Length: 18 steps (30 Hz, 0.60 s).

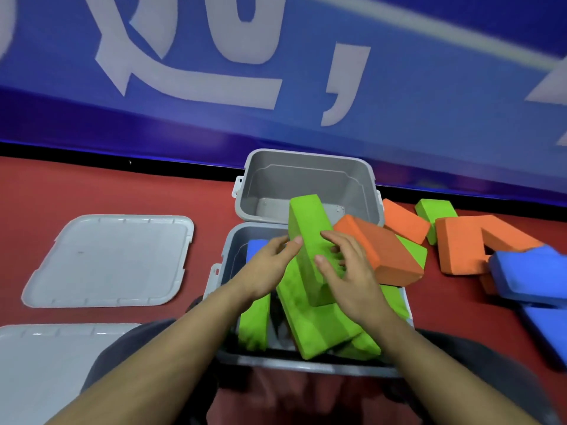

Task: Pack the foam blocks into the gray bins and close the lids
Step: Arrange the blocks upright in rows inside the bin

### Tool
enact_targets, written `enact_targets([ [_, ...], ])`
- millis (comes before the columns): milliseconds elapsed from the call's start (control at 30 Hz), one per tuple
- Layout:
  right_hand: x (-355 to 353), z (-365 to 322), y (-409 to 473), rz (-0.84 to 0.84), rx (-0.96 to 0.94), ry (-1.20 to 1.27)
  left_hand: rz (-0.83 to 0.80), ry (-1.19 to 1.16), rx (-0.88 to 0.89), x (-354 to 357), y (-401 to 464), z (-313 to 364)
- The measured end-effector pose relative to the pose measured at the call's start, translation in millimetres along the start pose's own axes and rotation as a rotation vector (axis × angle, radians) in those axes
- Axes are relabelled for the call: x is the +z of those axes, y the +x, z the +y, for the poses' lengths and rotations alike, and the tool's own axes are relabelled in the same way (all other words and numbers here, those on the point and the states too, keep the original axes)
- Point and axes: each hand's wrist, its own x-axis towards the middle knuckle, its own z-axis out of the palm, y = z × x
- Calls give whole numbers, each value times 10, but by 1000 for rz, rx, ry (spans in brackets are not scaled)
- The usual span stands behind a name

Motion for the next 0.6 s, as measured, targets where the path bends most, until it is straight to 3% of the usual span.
enact_targets([
  [100, -95, 312, 4, 53, 125, -39, -68, 21, -33, 173, 32, -88],
  [300, 49, 423, 145, -20, 416, 151, -116, -91, -230, 408, 185, -163],
  [600, 133, 416, 249, -66, 454, 291, -12, -216, -274, 506, 371, -217],
])
